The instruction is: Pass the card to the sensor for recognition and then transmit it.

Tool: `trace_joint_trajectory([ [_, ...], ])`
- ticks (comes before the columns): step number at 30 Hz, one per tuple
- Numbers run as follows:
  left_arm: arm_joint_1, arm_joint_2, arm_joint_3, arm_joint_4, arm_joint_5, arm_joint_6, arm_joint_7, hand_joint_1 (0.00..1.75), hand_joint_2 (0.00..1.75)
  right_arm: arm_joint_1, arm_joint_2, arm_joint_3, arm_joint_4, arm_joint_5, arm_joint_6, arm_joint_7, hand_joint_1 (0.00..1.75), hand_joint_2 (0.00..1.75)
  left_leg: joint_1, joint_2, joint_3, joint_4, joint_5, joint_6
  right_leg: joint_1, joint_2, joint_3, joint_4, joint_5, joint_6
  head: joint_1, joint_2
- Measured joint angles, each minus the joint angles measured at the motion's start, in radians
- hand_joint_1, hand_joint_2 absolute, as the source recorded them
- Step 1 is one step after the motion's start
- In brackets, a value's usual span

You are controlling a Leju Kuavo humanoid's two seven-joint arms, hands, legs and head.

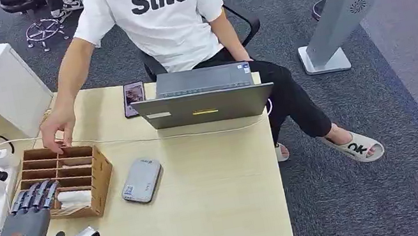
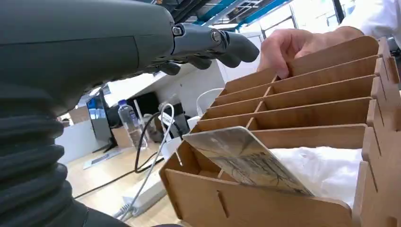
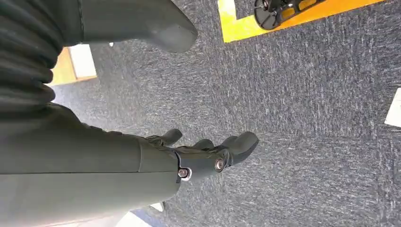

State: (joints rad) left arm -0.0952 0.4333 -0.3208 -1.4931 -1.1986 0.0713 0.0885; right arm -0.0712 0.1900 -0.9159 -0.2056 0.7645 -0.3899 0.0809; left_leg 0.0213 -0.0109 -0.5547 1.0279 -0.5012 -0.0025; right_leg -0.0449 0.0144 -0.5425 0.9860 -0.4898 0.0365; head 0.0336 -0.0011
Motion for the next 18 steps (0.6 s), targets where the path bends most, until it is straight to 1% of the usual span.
trace_joint_trajectory([
  [6, -0.005, -0.019, 0.006, 0.025, -0.004, 0.002, 0.001, 0.00, 1.75, 0.000, 0.000, 0.001, 0.000, 0.007, 0.003, 0.000, 0.00, 1.75, 0.000, 0.000, 0.000, 0.000, 0.000, 0.000, 0.000, 0.000, 0.000, 0.000, 0.000, 0.000, 0.000, 0.000],
  [10, -0.020, -0.043, 0.024, 0.061, -0.021, 0.027, 0.000, 0.00, 1.75, -0.001, 0.000, 0.003, 0.000, 0.016, 0.007, 0.002, 0.00, 1.75, 0.000, 0.000, 0.000, 0.000, 0.000, 0.000, 0.000, 0.000, 0.000, 0.000, 0.000, 0.000, 0.000, 0.000],
  [16, -0.030, -0.072, 0.037, 0.112, -0.020, 0.046, -0.022, 0.00, 1.75, -0.003, 0.000, 0.004, 0.000, 0.028, 0.007, 0.005, 0.00, 1.75, 0.000, 0.000, 0.000, 0.000, 0.000, 0.000, 0.000, 0.000, 0.000, 0.000, 0.000, 0.000, 0.000, 0.000],
  [17, -0.030, -0.076, 0.039, 0.117, -0.018, 0.047, -0.025, 0.14, 1.75, -0.003, 0.000, 0.004, 0.000, 0.029, 0.010, 0.005, 0.00, 1.75, 0.000, 0.000, 0.000, 0.000, 0.000, 0.000, 0.000, 0.000, 0.000, 0.000, 0.000, 0.000, 0.000, 0.000],
  [18, -0.030, -0.080, 0.043, 0.122, -0.016, 0.050, -0.030, 1.50, 1.75, -0.003, 0.000, 0.005, 0.000, 0.030, 0.010, 0.005, 0.00, 1.75, 0.000, 0.000, 0.000, 0.000, 0.000, 0.000, 0.000, 0.000, 0.000, 0.000, 0.000, 0.000, 0.000, 0.000],
])
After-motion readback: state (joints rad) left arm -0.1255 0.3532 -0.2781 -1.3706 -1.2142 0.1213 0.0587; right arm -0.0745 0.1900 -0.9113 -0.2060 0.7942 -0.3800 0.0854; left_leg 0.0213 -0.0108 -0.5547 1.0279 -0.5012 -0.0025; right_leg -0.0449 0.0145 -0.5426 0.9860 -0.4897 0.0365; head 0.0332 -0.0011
